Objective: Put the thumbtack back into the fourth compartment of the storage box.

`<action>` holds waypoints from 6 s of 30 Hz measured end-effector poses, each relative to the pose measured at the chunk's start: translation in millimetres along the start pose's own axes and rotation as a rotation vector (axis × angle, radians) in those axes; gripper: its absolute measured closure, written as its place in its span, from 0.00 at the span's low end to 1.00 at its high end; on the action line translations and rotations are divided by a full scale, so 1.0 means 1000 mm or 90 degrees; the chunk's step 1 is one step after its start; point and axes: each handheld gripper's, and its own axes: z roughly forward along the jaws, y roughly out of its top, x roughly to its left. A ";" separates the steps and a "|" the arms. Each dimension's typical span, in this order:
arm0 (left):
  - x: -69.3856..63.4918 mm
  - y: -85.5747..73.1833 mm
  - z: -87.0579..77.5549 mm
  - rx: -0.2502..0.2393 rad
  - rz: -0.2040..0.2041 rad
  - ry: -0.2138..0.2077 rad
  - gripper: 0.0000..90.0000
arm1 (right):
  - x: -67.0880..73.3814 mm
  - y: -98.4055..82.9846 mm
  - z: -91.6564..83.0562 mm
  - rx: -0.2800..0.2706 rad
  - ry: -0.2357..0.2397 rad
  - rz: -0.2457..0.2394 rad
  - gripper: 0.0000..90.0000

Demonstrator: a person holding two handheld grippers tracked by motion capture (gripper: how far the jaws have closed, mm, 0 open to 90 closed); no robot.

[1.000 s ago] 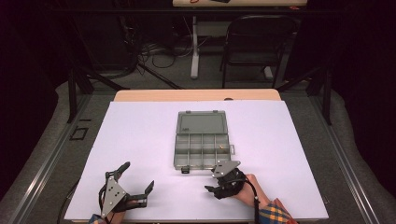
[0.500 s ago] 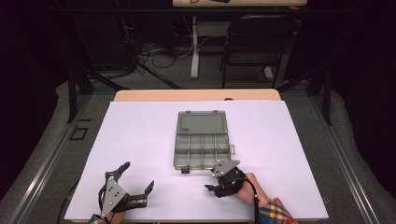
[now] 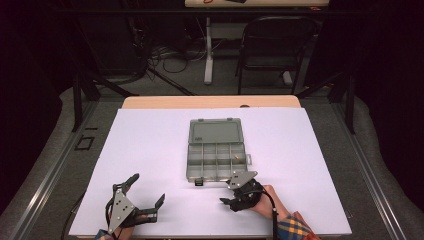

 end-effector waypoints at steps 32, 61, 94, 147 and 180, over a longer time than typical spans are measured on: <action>0.000 0.000 0.000 -0.001 0.002 -0.002 0.00 | -0.003 -0.001 -0.002 0.014 -0.012 0.001 0.37; 0.000 0.000 0.000 0.002 0.002 -0.003 0.00 | -0.020 -0.008 -0.001 0.013 -0.014 0.111 0.77; -0.001 0.000 0.000 0.002 0.003 -0.002 0.00 | -0.015 0.024 -0.042 -0.043 -0.096 0.089 0.93; -0.001 0.000 0.001 0.002 0.002 -0.002 0.00 | -0.085 0.046 -0.029 -0.046 -0.223 0.129 0.93; -0.001 0.000 -0.002 0.003 0.001 0.004 0.01 | -0.100 0.038 -0.013 -0.036 -0.194 0.164 0.62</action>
